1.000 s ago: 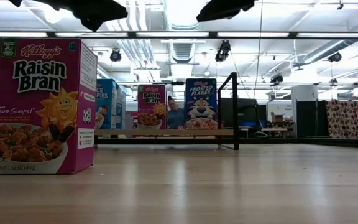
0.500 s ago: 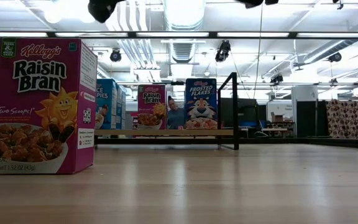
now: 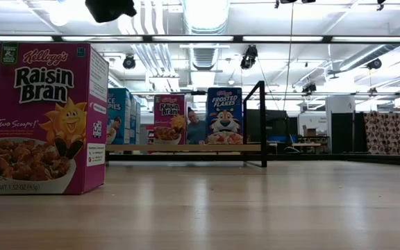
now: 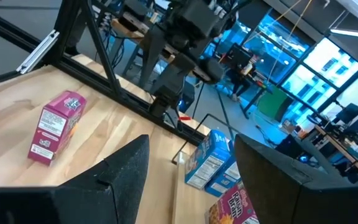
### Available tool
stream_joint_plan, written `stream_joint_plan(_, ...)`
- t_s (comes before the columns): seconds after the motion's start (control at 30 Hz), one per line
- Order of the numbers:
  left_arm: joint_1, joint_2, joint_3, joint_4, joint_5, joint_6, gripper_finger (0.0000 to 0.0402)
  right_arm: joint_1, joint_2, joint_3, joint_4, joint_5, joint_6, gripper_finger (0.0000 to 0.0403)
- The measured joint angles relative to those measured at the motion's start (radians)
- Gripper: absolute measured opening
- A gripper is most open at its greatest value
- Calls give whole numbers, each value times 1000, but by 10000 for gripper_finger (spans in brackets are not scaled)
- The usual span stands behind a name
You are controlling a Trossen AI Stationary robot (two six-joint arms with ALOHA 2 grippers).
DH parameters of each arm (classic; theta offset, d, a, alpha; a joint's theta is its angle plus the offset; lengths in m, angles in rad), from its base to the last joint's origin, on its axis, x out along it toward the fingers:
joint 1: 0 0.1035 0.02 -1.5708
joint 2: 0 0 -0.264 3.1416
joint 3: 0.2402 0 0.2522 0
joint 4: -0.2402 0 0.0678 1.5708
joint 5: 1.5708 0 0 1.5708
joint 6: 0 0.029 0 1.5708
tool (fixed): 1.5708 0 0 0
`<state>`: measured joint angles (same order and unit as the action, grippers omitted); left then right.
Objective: Stack cereal on shelf
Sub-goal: Put the violet cereal box on the shelf aligned with the violet cereal box
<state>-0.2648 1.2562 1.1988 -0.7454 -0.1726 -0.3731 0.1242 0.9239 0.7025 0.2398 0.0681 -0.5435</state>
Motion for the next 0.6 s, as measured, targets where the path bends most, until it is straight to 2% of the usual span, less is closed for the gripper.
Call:
stream_joint_plan(0.17, -12, 61, 59, -159, 17, -135, 61, 0, 0, 0, 1, 0, -4, 226)
stream_joint_plan(0.33, -18, 115, 93, -218, 122, -237, 65, 0, 0, 0, 1, 0, -10, 226)
stream_joint_plan(0.47, -32, 160, 128, -220, 196, -338, 86, 0, 0, 0, -6, 0, -26, 226)
stream_joint_plan(0.6, -68, 218, 164, -225, 198, -377, 119, 0, 0, 0, -19, 0, -34, 226)
